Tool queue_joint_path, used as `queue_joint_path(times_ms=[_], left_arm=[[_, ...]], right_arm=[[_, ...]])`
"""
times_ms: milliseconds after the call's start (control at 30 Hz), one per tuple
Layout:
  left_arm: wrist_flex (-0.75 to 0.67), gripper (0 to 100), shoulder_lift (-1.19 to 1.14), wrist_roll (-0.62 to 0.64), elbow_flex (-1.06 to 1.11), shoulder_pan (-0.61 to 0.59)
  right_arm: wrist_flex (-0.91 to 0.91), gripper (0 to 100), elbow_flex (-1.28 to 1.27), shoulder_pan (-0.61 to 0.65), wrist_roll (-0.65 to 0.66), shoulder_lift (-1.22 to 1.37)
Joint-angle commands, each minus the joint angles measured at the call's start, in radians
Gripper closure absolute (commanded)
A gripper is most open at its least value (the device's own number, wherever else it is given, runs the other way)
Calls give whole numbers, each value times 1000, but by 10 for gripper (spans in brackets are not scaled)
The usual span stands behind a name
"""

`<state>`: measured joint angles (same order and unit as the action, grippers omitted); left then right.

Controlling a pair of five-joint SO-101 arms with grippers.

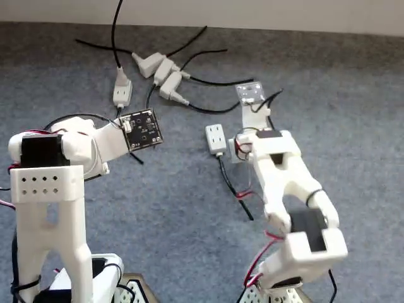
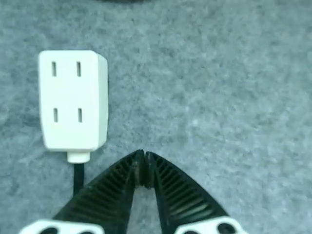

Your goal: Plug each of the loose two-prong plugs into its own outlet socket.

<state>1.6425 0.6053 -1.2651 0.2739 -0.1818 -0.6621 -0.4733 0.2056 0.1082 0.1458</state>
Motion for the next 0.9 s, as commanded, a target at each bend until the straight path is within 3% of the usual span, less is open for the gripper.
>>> queue_joint_path(times_ms=[0,200,567,733,867], left_arm=[[-18,994,22,-15,-4,-16],[-38,994,22,-15,15,-33],[-282,994,22,-49,203,-166],[-288,994,22,-97,240,-160],[-288,994,22,-97,243,-160]], right_arm=[[15,991,137,30,-9,53],[31,991,174,157,-9,70],[36,991,177,371,-9,154],[-156,991,291,427,-9,154],[-397,991,418,381,-6,157]])
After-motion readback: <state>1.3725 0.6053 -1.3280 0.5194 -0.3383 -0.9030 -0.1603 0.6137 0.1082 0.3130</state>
